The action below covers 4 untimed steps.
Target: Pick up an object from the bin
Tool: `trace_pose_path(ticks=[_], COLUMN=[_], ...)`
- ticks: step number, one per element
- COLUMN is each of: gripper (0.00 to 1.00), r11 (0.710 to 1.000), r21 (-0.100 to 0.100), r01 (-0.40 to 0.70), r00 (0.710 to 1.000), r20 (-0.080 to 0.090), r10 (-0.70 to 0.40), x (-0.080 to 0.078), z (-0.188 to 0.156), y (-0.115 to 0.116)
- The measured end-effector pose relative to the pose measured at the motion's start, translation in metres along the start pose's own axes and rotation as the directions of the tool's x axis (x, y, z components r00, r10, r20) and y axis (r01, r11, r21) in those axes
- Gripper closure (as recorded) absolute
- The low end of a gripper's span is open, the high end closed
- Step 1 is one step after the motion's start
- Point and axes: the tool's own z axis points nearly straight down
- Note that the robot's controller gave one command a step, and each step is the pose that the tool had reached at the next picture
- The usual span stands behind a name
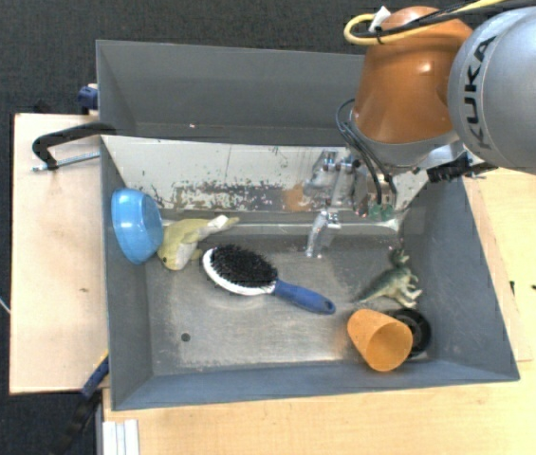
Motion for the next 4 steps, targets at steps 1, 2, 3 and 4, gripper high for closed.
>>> trace_pose_path(ticks=[1,2,3,4], gripper=[0.00,0.00,0.00,1.00], r11=[0.984,0.981,0.949,0.949], r21=[0.000,0.000,-0.001,-0.003], r01=[-0.177,-0.194,-0.314,-0.314], r00=[0.984,0.981,0.949,0.949], r20=[-0.005,-0.009,0.000,0.003], r10=[0.177,0.194,0.314,0.314], x=[0.002,0.056,0.078,0.077], z=[0.115,0.097,0.136,0.135], y=[-0.010,0.020,0.048,0.047])
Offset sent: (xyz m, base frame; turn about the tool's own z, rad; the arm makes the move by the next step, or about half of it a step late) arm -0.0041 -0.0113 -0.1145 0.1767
